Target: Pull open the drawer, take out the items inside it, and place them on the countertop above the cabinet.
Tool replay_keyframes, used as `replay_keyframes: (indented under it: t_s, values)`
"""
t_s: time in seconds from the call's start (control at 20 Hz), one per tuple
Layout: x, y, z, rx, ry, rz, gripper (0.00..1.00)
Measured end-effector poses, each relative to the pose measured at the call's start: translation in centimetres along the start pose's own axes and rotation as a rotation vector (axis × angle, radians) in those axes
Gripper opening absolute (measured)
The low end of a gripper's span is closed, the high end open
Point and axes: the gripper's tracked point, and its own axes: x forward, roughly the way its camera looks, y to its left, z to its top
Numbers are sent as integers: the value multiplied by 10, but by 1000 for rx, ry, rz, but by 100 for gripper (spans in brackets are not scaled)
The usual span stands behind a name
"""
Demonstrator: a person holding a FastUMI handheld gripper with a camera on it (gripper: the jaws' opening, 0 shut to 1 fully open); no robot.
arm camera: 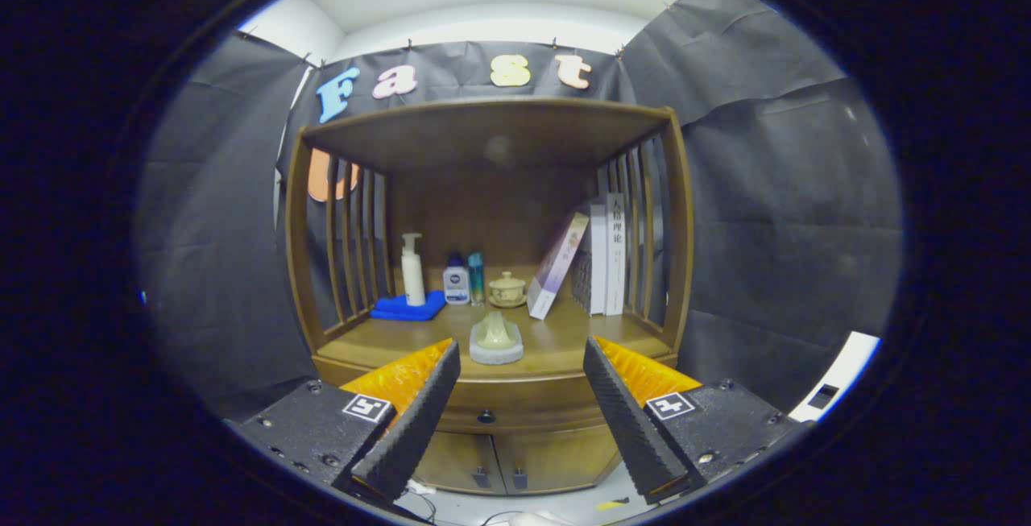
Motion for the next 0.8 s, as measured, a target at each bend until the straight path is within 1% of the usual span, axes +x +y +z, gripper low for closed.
replay_keyframes:
  t_s: [0.1, 0.35, 0.5, 0.8]
  values:
    - [-16, -2, 16, 3, -22, -3, 100]
    - [-46, -2, 41, -11, -70, -9, 100]
    - [-60, 0, 46, -43, -97, -7, 100]
    - [-72, 12, 45, -36, -102, 26, 100]
